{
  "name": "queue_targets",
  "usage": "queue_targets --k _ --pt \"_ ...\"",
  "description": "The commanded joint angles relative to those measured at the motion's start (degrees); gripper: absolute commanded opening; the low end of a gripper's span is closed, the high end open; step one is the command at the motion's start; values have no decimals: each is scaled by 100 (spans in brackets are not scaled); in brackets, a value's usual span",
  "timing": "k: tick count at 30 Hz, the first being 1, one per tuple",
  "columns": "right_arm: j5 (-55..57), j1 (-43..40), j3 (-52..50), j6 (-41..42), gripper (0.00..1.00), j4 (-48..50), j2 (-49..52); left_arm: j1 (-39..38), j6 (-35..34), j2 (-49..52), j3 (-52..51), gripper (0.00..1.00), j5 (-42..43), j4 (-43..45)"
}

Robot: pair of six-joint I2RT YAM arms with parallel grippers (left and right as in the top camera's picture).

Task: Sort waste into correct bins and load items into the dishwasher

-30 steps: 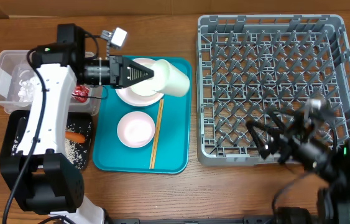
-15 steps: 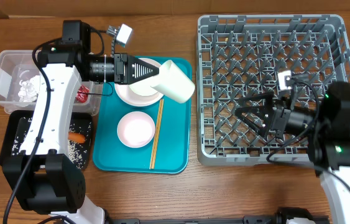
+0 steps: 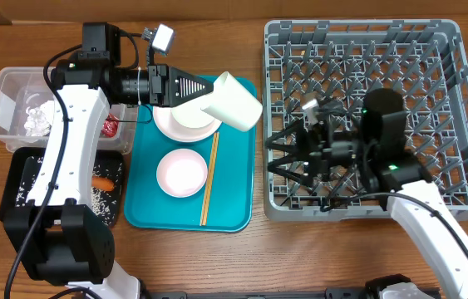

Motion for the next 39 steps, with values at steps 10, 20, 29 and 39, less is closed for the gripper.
queue_targets --k 10,20,29,39 --pt "1405 282 122 1405 82 1792 57 -225 162 105 92 4 216 15" --pt "1676 455 122 1499 89 2026 328 -245 164 105 92 4 214 20" --pt "1650 640 122 1902 86 2973 472 -245 177 105 92 4 61 15" --pt "1515 640 122 1971 66 3178 472 -245 181 105 92 4 39 17"
